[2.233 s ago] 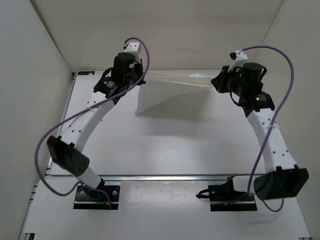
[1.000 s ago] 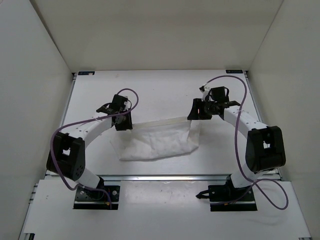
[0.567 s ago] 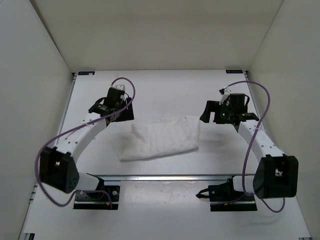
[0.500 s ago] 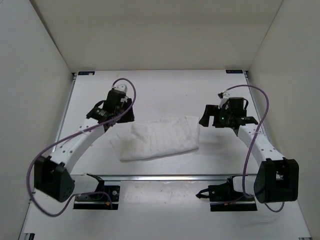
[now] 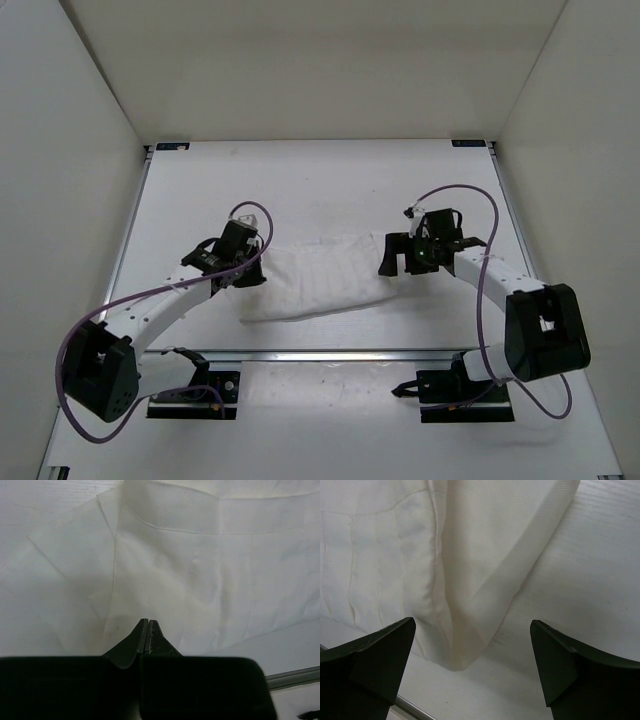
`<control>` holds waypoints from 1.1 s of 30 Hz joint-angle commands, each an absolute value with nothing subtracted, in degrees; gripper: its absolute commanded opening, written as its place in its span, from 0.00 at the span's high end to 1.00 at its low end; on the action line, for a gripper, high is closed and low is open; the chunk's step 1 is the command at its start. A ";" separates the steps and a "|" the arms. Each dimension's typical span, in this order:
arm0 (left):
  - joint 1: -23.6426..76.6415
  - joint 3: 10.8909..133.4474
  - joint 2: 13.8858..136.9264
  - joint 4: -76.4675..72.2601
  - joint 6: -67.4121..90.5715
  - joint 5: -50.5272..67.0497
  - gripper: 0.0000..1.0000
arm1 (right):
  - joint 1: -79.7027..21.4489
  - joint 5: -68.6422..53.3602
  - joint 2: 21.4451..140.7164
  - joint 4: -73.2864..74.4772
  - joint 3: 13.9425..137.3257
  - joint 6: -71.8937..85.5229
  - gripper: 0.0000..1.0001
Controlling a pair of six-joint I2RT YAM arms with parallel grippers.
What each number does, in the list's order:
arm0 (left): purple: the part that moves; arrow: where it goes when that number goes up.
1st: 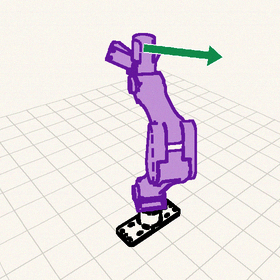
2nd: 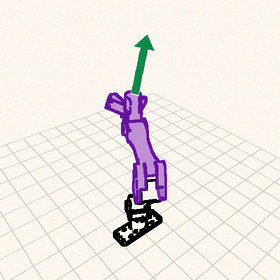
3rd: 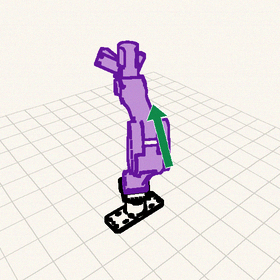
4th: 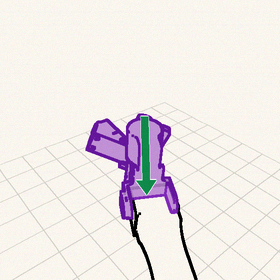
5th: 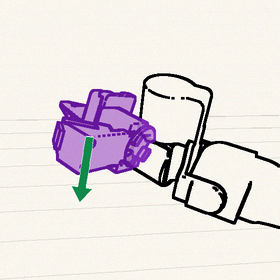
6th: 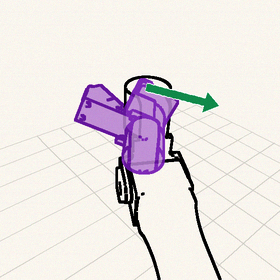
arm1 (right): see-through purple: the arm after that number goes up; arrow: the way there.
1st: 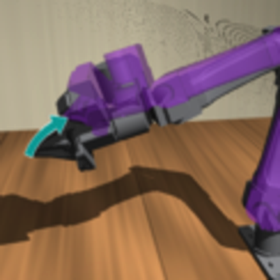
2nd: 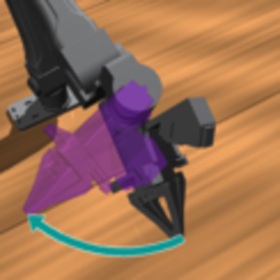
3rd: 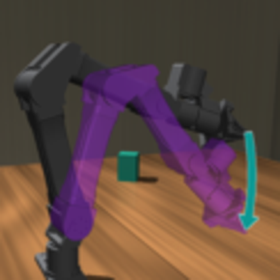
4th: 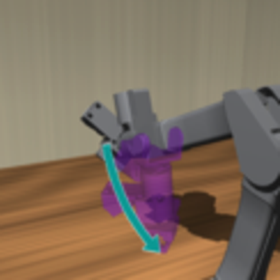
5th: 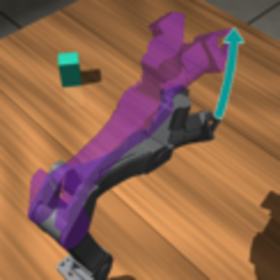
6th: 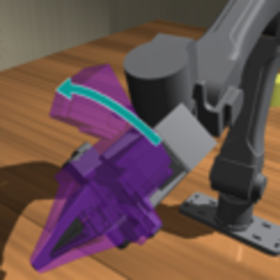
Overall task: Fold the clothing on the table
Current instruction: Fold the skirt
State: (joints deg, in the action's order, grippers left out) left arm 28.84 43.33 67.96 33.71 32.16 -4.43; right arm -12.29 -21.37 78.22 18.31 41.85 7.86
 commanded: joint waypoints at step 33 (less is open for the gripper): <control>34.62 49.12 93.24 24.00 34.63 -4.58 1.00 | -9.40 -25.49 86.23 22.05 64.13 4.58 1.00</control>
